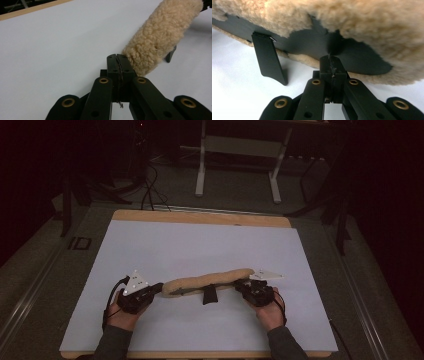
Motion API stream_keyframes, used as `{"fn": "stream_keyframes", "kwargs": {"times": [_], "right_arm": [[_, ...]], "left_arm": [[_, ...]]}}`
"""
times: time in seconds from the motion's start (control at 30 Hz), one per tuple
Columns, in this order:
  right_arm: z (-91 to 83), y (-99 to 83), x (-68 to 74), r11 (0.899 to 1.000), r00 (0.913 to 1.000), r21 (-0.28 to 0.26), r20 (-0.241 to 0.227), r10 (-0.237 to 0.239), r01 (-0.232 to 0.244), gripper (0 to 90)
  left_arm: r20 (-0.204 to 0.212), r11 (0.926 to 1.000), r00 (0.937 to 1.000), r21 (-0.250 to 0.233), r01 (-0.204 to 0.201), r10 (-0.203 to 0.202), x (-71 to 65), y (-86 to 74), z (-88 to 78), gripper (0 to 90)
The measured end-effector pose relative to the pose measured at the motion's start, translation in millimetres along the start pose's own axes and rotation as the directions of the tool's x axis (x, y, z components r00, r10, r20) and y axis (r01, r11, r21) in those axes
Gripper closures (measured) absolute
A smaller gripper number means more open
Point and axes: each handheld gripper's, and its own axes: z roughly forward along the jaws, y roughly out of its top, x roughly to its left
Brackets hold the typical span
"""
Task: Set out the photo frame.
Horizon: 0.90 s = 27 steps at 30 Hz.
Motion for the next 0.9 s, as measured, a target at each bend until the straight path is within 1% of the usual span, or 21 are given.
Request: {"fn": "stream_keyframes", "kwargs": {"times": [0.17, 0.3, 0.43, 0.53, 0.9], "right_arm": [[2.3, 1.8, -0.7, 1.0, 0.9999, 0.007, 0.01, 0.003, -0.003, 90.0], [2.5, 3.6, -3.0, 1.0, 0.9997, 0.008, 0.025, 0.009, -0.009, 89.9], [1.2, 6.4, -4.3, 1.0, 0.9995, 0.006, 0.026, 0.016, -0.016, 89.9], [1.4, 8.4, -4.1, 1.0, 0.9996, 0.008, 0.026, 0.01, -0.01, 90.0], [4.6, 14.2, -3.4, 1.0, 0.9995, 0.016, 0.028, 0.012, -0.013, 89.9]], "left_arm": [[0.006, 1.0, 0.9999, 0.001, -0.009, 0.009, -5.6, -0.6, -0.8, 90.0], [0.014, 0.9997, 0.9996, 0.001, -0.024, 0.024, -11.0, -1.0, -1.3, 90.0], [0.018, 0.9996, 0.9994, 0.0, -0.029, 0.029, -15.2, -1.5, -1.8, 90.0], [0.02, 0.9994, 0.9992, 0.001, -0.034, 0.034, -17.7, -1.9, -2.5, 90.0], [0.04, 0.9985, 0.9977, 0.001, -0.055, 0.055, -26.2, -2.7, -3.9, 90.0]]}}
